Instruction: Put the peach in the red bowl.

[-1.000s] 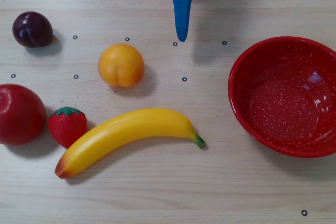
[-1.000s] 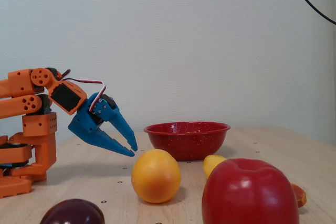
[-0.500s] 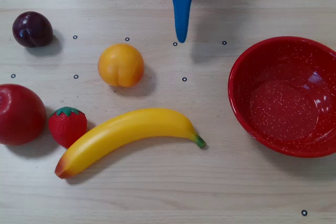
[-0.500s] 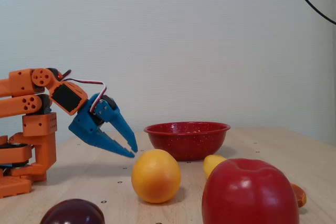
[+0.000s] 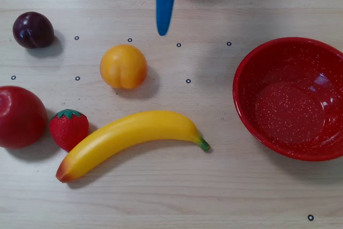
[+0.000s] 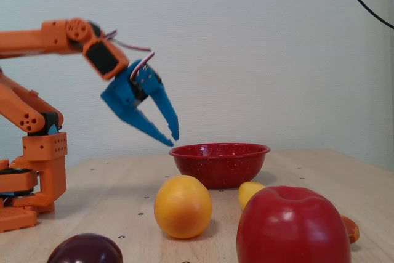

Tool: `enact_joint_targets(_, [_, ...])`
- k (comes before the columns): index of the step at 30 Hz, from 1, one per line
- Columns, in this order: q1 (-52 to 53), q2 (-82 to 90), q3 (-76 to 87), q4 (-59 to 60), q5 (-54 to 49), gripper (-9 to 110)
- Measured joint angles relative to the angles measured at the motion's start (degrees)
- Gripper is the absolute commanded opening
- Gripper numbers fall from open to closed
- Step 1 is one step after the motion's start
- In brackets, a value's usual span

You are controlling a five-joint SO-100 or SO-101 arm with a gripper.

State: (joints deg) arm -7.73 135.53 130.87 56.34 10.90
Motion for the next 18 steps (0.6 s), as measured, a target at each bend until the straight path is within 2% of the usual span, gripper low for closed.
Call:
enact_joint_targets(13, [-7.6,-14.7,-22.5,24.2,4.6,0])
enact_joint_targets(17, [-8.8,-18.1,-26.4,29.4,6.1,16])
enact_joint_targets(18, [-8.8,-18.9,-27.2,30.6,6.1,16])
